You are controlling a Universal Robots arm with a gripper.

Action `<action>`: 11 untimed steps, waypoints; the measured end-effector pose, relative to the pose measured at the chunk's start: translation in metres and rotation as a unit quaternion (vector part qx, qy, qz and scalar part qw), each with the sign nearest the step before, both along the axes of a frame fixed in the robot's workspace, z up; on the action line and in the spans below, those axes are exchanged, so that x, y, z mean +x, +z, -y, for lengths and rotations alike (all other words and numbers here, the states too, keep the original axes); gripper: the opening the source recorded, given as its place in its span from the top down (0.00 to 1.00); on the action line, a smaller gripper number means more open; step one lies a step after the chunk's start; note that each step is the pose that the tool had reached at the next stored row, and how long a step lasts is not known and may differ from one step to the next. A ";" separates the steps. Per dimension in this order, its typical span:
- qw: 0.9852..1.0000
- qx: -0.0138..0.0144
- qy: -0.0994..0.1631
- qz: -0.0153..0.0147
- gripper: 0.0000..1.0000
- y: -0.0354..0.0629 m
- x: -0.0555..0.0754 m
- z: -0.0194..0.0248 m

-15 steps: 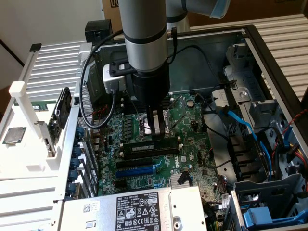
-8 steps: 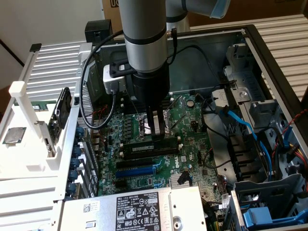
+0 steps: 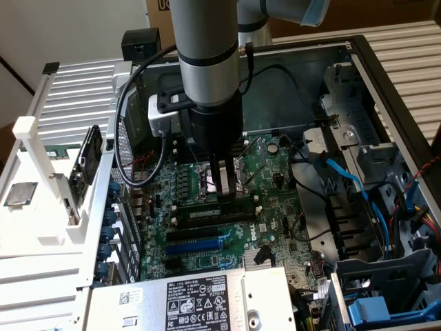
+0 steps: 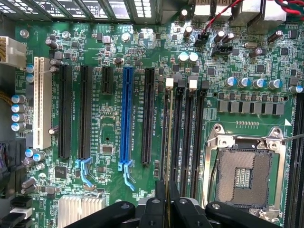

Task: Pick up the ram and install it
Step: 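Insert the ram into the slot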

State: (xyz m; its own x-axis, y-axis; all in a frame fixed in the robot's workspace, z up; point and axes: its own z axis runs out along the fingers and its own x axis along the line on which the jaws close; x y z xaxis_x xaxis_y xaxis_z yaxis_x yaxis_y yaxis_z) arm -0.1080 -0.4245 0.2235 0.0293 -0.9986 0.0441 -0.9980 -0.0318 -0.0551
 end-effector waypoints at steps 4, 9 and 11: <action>1.000 0.000 0.000 0.000 0.87 -0.0002 0.000 0.0000; 1.000 0.000 0.000 0.000 0.87 -0.0003 0.000 0.0000; 1.000 0.000 0.000 0.000 0.85 -0.0003 0.000 0.0000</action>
